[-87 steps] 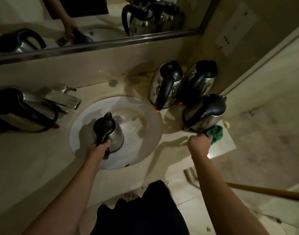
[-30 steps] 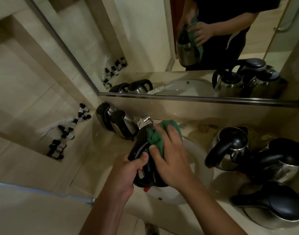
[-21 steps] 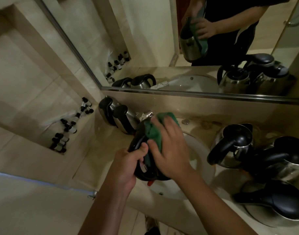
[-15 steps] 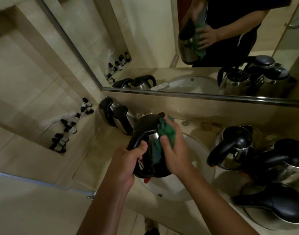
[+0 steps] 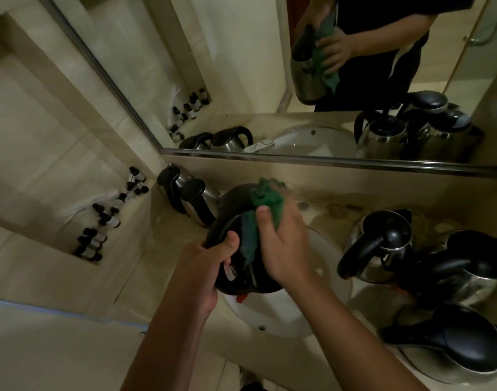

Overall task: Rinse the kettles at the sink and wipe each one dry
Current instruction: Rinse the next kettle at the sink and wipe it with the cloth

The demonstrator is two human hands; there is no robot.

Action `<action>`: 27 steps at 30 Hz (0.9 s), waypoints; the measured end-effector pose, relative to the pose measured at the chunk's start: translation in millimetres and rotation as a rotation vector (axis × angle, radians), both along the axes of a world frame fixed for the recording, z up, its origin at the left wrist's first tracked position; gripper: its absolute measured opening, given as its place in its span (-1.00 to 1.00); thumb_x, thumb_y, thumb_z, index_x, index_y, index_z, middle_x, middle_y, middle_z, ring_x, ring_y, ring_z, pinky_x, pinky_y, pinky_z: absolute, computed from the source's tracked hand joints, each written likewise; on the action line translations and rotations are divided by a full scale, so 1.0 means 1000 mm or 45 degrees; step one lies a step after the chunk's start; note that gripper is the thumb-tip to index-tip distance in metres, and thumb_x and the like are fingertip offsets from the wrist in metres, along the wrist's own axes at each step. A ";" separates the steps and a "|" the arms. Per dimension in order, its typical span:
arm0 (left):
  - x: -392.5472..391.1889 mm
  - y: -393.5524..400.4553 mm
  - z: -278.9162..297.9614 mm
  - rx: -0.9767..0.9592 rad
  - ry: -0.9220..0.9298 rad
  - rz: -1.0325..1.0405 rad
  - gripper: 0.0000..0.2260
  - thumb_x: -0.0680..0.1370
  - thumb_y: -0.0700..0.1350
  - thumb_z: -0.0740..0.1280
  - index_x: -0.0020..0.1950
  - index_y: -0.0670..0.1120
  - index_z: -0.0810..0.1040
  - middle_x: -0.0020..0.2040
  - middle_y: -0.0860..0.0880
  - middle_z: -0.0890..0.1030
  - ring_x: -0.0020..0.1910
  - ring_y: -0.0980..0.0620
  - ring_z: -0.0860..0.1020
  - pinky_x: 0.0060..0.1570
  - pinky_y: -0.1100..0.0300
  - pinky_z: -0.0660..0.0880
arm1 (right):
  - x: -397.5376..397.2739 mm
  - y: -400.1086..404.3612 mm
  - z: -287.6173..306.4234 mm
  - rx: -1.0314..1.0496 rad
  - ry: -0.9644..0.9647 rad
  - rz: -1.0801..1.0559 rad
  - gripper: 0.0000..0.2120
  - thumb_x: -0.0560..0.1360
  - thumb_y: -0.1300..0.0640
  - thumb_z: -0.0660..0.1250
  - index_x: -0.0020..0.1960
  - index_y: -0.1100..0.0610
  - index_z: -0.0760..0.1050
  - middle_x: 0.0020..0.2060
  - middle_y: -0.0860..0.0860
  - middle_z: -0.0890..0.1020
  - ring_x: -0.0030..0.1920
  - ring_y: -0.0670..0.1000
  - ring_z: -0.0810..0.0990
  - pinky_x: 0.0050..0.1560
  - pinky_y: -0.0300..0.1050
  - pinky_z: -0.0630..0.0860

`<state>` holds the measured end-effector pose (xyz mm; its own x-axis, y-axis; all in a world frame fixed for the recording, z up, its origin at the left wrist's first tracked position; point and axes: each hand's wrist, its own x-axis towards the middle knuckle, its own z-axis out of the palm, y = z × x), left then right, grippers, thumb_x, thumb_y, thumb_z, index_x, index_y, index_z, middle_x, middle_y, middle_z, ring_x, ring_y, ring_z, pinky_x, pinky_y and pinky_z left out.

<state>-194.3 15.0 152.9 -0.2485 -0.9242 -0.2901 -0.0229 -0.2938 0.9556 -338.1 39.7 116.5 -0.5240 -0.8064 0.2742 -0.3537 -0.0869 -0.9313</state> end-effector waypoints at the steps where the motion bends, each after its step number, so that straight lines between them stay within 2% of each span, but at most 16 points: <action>1: -0.001 -0.001 0.000 0.016 0.021 0.014 -0.66 0.38 -0.10 0.53 -0.35 -0.18 0.39 -0.51 -0.02 0.39 -0.50 0.06 0.45 -0.31 0.16 0.41 | 0.004 0.001 0.001 -0.038 0.287 0.008 -0.51 0.63 -0.15 0.12 0.51 -0.03 0.38 0.38 0.00 0.50 0.47 0.05 0.40 0.50 0.12 0.33; 3: 0.000 -0.002 -0.001 0.022 0.052 0.017 -0.70 0.38 -0.13 0.52 -0.32 -0.19 0.41 -0.51 -0.02 0.42 -0.48 0.06 0.48 -0.29 0.14 0.46 | 0.004 0.011 -0.017 -0.146 0.770 0.102 -0.43 0.63 -0.15 0.16 0.59 -0.01 0.26 0.45 0.10 0.40 0.60 0.16 0.20 0.61 0.16 0.09; 5: 0.005 -0.004 -0.002 -0.003 0.041 -0.004 -0.72 0.39 -0.12 0.52 -0.28 -0.20 0.43 -0.47 -0.05 0.39 -0.45 0.04 0.46 -0.24 0.12 0.45 | -0.009 0.019 -0.039 -0.217 0.863 0.225 -0.38 0.64 -0.20 0.12 0.65 -0.07 0.09 0.54 0.07 0.25 0.66 0.09 0.00 0.63 0.14 -0.03; 7: 0.007 -0.003 -0.003 0.010 0.013 -0.029 -0.71 0.39 -0.07 0.48 -0.33 -0.20 0.43 -0.45 -0.07 0.36 -0.42 0.03 0.45 -0.15 0.07 0.47 | -0.020 0.020 -0.045 -0.159 0.528 0.275 -0.39 0.65 -0.23 0.07 0.66 -0.17 0.01 0.60 -0.11 0.12 0.66 -0.09 -0.05 0.63 0.12 0.02; 9: 0.002 -0.001 -0.001 0.035 0.049 -0.034 -0.71 0.40 -0.08 0.45 -0.41 -0.15 0.43 -0.46 -0.07 0.36 -0.43 0.04 0.48 -0.18 0.12 0.52 | -0.022 0.010 -0.030 -0.103 0.115 0.229 -0.43 0.66 -0.18 0.07 0.63 -0.08 0.18 0.58 -0.08 0.27 0.60 -0.09 0.20 0.57 0.17 0.26; 10: 0.001 -0.001 -0.001 0.052 0.082 -0.022 -0.71 0.40 -0.10 0.45 -0.43 -0.15 0.44 -0.48 -0.06 0.36 -0.46 0.05 0.48 -0.28 0.19 0.53 | -0.018 0.004 -0.019 -0.078 0.049 0.168 -0.45 0.65 -0.15 0.07 0.61 -0.01 0.26 0.54 -0.03 0.37 0.56 -0.05 0.29 0.53 0.17 0.31; 11: -0.003 0.000 0.002 0.074 0.123 -0.005 -0.71 0.41 -0.14 0.47 -0.41 -0.16 0.43 -0.50 -0.05 0.36 -0.49 0.06 0.46 -0.38 0.24 0.50 | -0.010 0.001 -0.008 -0.052 0.106 0.104 -0.45 0.64 -0.13 0.09 0.59 0.01 0.30 0.51 0.00 0.41 0.54 0.00 0.32 0.53 0.16 0.30; 12: -0.003 -0.001 0.005 0.098 0.151 0.013 -0.70 0.41 -0.16 0.50 -0.37 -0.19 0.42 -0.51 -0.04 0.38 -0.51 0.06 0.46 -0.44 0.25 0.49 | -0.002 0.000 -0.001 -0.042 0.271 0.049 -0.45 0.62 -0.13 0.12 0.58 0.00 0.31 0.49 0.04 0.42 0.55 0.05 0.30 0.55 0.16 0.26; 15: -0.004 -0.002 0.010 0.159 0.265 0.046 -0.74 0.39 -0.09 0.48 -0.23 -0.23 0.49 -0.42 -0.16 0.52 -0.40 -0.01 0.56 -0.35 0.18 0.56 | 0.016 0.012 -0.017 -0.122 0.881 0.051 -0.37 0.58 -0.14 0.20 0.61 -0.01 0.23 0.45 0.12 0.38 0.58 0.23 0.22 0.61 0.24 0.08; 16: -0.004 -0.002 0.012 0.166 0.275 0.040 -0.75 0.39 -0.08 0.48 -0.23 -0.25 0.54 -0.37 -0.19 0.54 -0.35 -0.05 0.58 -0.32 0.18 0.57 | 0.019 0.019 -0.031 -0.151 1.017 0.066 -0.35 0.57 -0.14 0.21 0.62 0.01 0.21 0.41 0.13 0.36 0.55 0.27 0.23 0.62 0.26 0.03; 18: -0.004 -0.001 0.016 0.141 0.272 0.027 -0.79 0.42 -0.08 0.46 -0.37 -0.15 0.63 -0.44 -0.09 0.55 -0.44 0.02 0.56 -0.42 0.24 0.53 | 0.017 0.027 -0.066 -0.193 1.155 0.047 -0.32 0.57 -0.16 0.21 0.62 0.02 0.15 0.32 0.15 0.36 0.45 0.31 0.30 0.63 0.26 -0.05; 20: -0.001 0.001 0.019 0.103 0.254 -0.072 -0.77 0.35 0.03 0.56 -0.37 -0.09 0.66 -0.48 0.00 0.51 -0.44 0.08 0.56 -0.41 0.26 0.53 | 0.015 0.032 -0.092 -0.217 0.997 0.015 -0.34 0.64 -0.18 0.13 0.65 -0.02 0.04 0.36 0.19 0.34 0.45 0.32 0.30 0.64 0.22 -0.04; 22: 0.005 0.000 0.020 0.092 0.218 -0.106 -0.74 0.28 0.10 0.62 -0.33 -0.06 0.68 -0.45 -0.01 0.50 -0.34 0.05 0.59 -0.27 0.19 0.59 | 0.015 0.032 -0.098 -0.194 0.620 0.035 -0.37 0.68 -0.24 0.01 0.68 -0.07 -0.04 0.51 0.17 0.26 0.55 0.26 0.22 0.61 0.21 0.10; 24: 0.014 -0.002 0.019 0.097 0.184 -0.066 -0.72 0.24 0.11 0.64 -0.30 -0.05 0.68 -0.41 -0.01 0.54 -0.26 0.02 0.61 -0.06 0.06 0.61 | 0.007 0.027 -0.085 -0.128 0.198 0.137 -0.40 0.65 -0.29 0.00 0.65 -0.16 0.09 0.53 0.04 0.34 0.55 0.12 0.30 0.52 0.19 0.30; 26: 0.024 -0.002 0.019 0.100 0.186 -0.051 -0.65 0.26 0.08 0.63 -0.12 -0.11 0.69 -0.29 -0.07 0.64 -0.10 -0.05 0.66 0.17 -0.11 0.54 | -0.007 0.020 -0.058 -0.027 -0.314 0.254 -0.59 0.62 -0.28 0.09 0.45 -0.35 0.34 0.31 -0.26 0.55 0.37 -0.11 0.51 0.38 0.05 0.48; 27: 0.028 -0.002 0.020 0.093 0.189 -0.078 -0.52 0.22 0.10 0.66 0.00 -0.13 0.67 -0.16 -0.14 0.67 0.02 -0.11 0.66 0.24 -0.18 0.50 | -0.017 0.015 -0.046 0.030 -0.574 0.299 -0.70 0.62 -0.23 0.14 0.32 -0.31 0.46 0.16 -0.26 0.63 0.23 -0.14 0.60 0.28 0.03 0.53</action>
<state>-165.9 13.0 173.0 -0.3489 -0.8839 -0.3115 0.0971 -0.3647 0.9260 -355.2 54.9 70.4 -0.3900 -0.9198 0.0428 0.1108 -0.0930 -0.9895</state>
